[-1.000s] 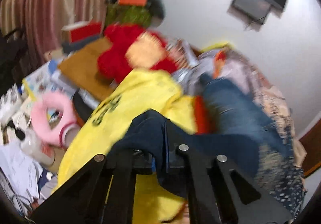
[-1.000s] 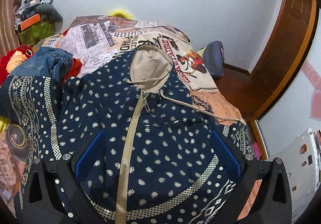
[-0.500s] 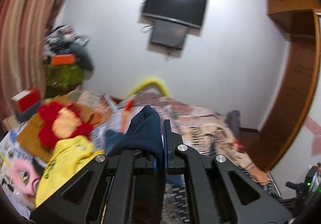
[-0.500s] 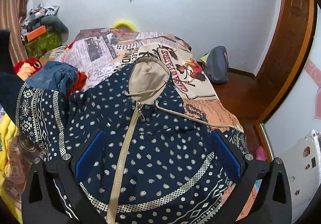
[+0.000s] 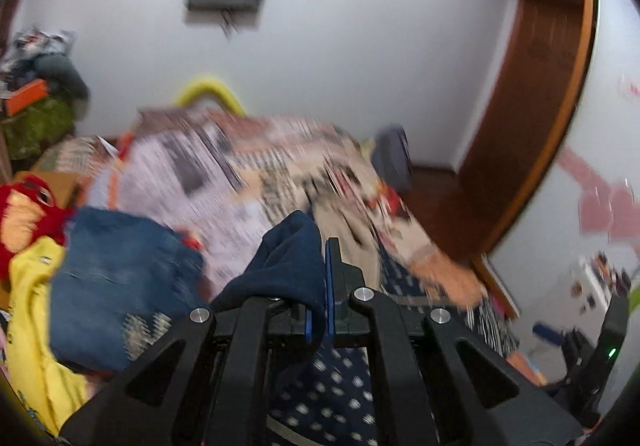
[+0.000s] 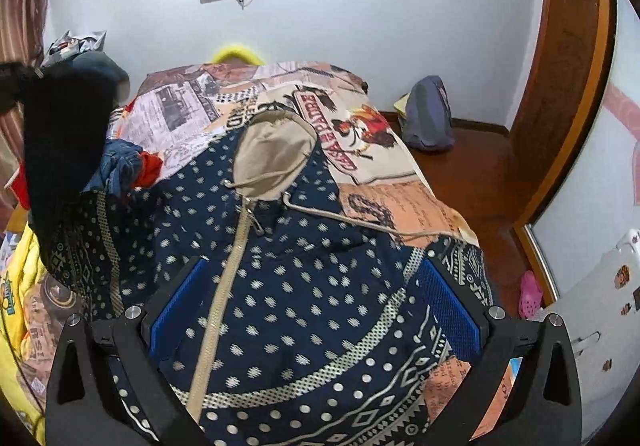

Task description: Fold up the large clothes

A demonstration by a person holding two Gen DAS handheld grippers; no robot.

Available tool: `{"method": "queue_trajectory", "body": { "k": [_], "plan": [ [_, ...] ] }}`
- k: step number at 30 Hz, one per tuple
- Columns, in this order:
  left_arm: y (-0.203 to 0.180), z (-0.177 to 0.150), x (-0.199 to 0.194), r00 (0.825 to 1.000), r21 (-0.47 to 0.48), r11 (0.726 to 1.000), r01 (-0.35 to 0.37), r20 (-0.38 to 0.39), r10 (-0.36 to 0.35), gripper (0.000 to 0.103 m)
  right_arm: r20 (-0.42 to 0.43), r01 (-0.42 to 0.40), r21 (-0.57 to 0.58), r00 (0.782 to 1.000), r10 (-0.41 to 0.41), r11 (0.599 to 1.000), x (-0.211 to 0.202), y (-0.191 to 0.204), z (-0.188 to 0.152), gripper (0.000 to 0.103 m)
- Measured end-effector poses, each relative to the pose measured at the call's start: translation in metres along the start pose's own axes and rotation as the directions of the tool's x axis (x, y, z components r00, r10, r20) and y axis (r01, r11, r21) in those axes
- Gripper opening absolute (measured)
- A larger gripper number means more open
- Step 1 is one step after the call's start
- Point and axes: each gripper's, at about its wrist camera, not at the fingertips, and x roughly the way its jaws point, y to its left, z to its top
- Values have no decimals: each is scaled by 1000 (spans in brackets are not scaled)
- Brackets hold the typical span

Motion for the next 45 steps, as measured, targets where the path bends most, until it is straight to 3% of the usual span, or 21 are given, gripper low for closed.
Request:
{"method": "queue_trajectory", "body": {
  "k": [5, 10, 16, 17, 19, 21, 22, 24, 27, 31, 33, 38, 45],
  "plan": [
    [-47, -40, 56, 983, 77, 996, 52, -178, -37, 4, -36, 17, 0, 999, -17, 1000, 7, -13, -7, 103],
    [-84, -82, 103, 939, 173, 978, 114, -342, -49, 4, -73, 35, 0, 997, -35, 999, 15, -23, -15, 103],
    [-115, -117, 129, 895, 272, 950, 154, -447, -18, 5, -111, 58, -16, 992, -59, 998, 22, -29, -27, 103],
    [-119, -121, 130, 885, 282, 945, 165, -465, -16, 7, -118, 62, -21, 991, -64, 998, 22, -30, -28, 103],
    [-123, -126, 128, 877, 298, 937, 180, -480, -16, 25, -131, 65, -25, 989, -68, 998, 24, -32, -31, 103],
    [-125, -128, 121, 886, 317, 932, 173, -463, -7, 43, -144, 59, -23, 988, -62, 998, 25, -33, -32, 103],
    [-126, -127, 112, 902, 339, 929, 150, -432, 12, 55, -150, 54, -21, 987, -56, 998, 24, -33, -33, 103],
    [-126, -123, 97, 923, 367, 923, 120, -383, 32, 67, -152, 38, -13, 988, -40, 999, 22, -32, -32, 103],
    [-120, -114, 71, 942, 378, 920, 104, -333, 31, 72, -149, 16, -3, 989, -16, 1000, 19, -27, -29, 103],
    [-90, -97, 34, 967, 341, 938, 58, -254, 32, 87, -152, -29, 0, 988, 29, 1000, 19, -15, -22, 103],
    [-70, -92, 20, 973, 324, 946, 15, -224, 61, 88, -152, -51, -3, 987, 50, 999, 19, -7, -19, 103],
    [-6, -92, -8, 962, 283, 947, -154, -174, 208, 89, -181, -124, -41, 977, 115, 991, 31, 24, -13, 103],
    [87, -122, -31, 920, 182, 941, -287, -223, 323, 89, -262, -172, -136, 956, 132, 976, 63, 68, -18, 103]
  ]
}}
